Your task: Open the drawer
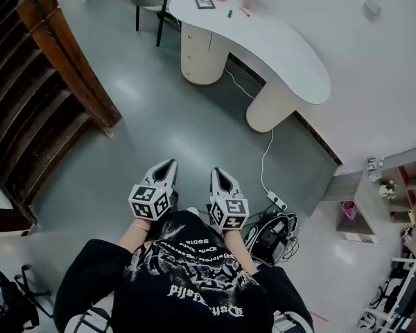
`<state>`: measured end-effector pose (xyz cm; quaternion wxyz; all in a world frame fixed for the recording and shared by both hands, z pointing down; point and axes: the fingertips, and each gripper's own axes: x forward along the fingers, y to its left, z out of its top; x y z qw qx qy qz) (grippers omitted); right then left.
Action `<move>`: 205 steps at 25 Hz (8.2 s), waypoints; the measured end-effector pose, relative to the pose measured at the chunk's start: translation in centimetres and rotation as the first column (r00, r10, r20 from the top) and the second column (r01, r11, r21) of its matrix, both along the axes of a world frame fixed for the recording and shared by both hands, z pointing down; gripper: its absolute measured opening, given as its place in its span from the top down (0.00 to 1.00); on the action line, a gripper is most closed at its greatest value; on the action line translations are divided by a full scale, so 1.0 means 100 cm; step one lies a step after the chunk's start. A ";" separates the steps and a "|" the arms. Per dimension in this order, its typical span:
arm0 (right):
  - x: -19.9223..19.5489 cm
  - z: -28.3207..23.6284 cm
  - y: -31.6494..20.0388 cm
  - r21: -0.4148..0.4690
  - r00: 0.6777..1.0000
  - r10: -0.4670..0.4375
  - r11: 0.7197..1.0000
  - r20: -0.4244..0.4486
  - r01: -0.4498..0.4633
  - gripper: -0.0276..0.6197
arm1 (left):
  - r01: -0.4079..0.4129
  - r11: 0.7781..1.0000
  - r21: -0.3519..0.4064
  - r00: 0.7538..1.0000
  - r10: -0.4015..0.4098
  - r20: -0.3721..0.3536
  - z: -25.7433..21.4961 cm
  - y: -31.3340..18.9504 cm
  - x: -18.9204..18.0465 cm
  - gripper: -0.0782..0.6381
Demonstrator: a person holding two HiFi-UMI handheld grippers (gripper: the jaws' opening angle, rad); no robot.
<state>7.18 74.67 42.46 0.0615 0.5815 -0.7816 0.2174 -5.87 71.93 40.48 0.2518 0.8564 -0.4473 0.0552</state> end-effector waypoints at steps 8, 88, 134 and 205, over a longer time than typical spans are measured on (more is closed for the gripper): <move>0.009 0.005 -0.041 -0.010 0.999 0.043 0.999 -0.010 -0.043 0.92 | -0.023 1.000 -0.014 1.000 0.023 -0.012 0.011 -0.050 0.003 0.86; 0.091 0.023 -0.620 -0.062 0.973 -0.229 0.971 0.039 0.231 0.92 | 0.060 0.998 -0.012 0.991 -0.058 0.124 0.031 -0.598 0.100 0.86; 0.017 0.063 -0.751 -0.226 0.974 -0.220 0.948 0.044 0.225 0.92 | 0.017 0.997 -0.075 0.983 -0.003 0.185 0.090 -0.793 0.031 0.79; -0.033 0.221 -0.756 -0.368 0.972 -0.185 0.902 0.147 0.227 0.92 | -0.238 0.968 0.074 0.934 0.207 0.290 0.278 -0.981 0.067 0.76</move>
